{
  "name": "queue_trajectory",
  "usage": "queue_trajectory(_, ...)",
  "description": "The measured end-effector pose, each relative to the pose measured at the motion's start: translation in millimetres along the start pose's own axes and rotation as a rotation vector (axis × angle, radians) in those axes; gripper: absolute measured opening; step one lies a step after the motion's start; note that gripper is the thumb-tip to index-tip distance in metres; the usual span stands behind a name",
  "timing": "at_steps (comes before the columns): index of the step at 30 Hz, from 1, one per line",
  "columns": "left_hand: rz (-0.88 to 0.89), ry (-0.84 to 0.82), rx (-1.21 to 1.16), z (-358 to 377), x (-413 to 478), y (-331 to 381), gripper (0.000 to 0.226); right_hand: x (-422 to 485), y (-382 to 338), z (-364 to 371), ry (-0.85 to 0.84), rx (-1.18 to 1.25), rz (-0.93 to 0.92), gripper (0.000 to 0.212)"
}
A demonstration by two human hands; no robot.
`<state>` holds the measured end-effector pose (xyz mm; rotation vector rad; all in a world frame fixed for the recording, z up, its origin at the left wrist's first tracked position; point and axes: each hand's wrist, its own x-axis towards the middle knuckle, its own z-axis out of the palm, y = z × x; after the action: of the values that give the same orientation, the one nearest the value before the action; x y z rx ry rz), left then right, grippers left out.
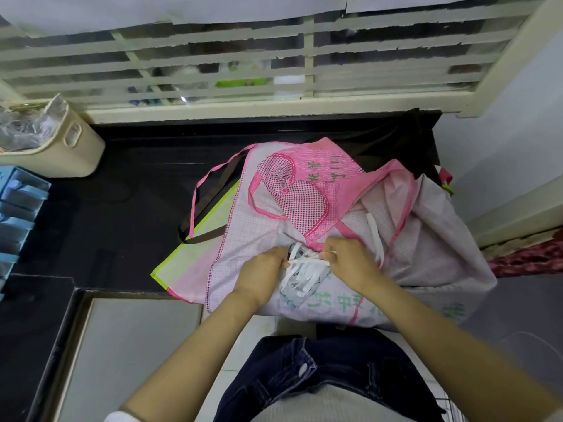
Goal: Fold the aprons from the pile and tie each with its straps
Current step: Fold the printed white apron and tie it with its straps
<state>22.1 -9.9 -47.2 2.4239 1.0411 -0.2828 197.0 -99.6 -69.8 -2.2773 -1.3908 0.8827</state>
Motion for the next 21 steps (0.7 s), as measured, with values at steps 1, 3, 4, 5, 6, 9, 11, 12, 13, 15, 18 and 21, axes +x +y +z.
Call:
queue_trajectory(1, 0.003, 0.005, 0.049, 0, 1, 0, 0.014, 0, -1, 0, -0.006, -0.005, 0.008, 0.017)
queue_trajectory(3, -0.013, 0.009, 0.091, 0, 4, 2, 0.015, 0, -4, -3, -0.017, -0.021, 0.014, 0.019)
queue_trajectory(4, -0.036, 0.020, 0.093, -1, 6, 4, 0.016, 1, -6, -4, -0.018, -0.033, 0.016, 0.018)
queue_trajectory(5, -0.056, 0.037, 0.087, 1, 7, 6, 0.019, 1, -9, -6, -0.016, -0.050, 0.012, 0.016)
queue_trajectory(6, -0.073, 0.054, 0.067, 2, 7, 7, 0.020, 1, -11, -8, -0.015, -0.072, 0.001, 0.015)
queue_trajectory(9, -0.106, 0.138, -0.174, 7, 7, 11, 0.013, -1, -16, -9, -0.006, -0.100, -0.034, 0.014)
queue_trajectory(11, -0.090, 0.253, -0.345, 7, 12, 19, 0.014, 0, -17, -10, 0.022, -0.097, -0.042, 0.013)
queue_trajectory(12, -0.092, 0.321, -0.434, 6, 15, 24, 0.017, 2, -18, -11, 0.045, -0.090, -0.044, 0.014)
queue_trajectory(13, -0.101, 0.385, -0.543, 2, 18, 31, 0.022, 3, -18, -12, 0.062, -0.082, -0.051, 0.016)
queue_trajectory(15, -0.109, 0.463, -0.747, -6, 24, 41, 0.030, 6, -19, -17, 0.093, -0.073, -0.064, 0.019)
queue_trajectory(18, -0.062, 0.460, -0.648, -16, 29, 40, 0.034, 10, -13, -32, 0.104, -0.038, -0.088, 0.018)
queue_trajectory(21, -0.015, 0.351, -0.247, -17, 28, 30, 0.014, 16, -3, -46, 0.088, -0.052, -0.083, 0.015)
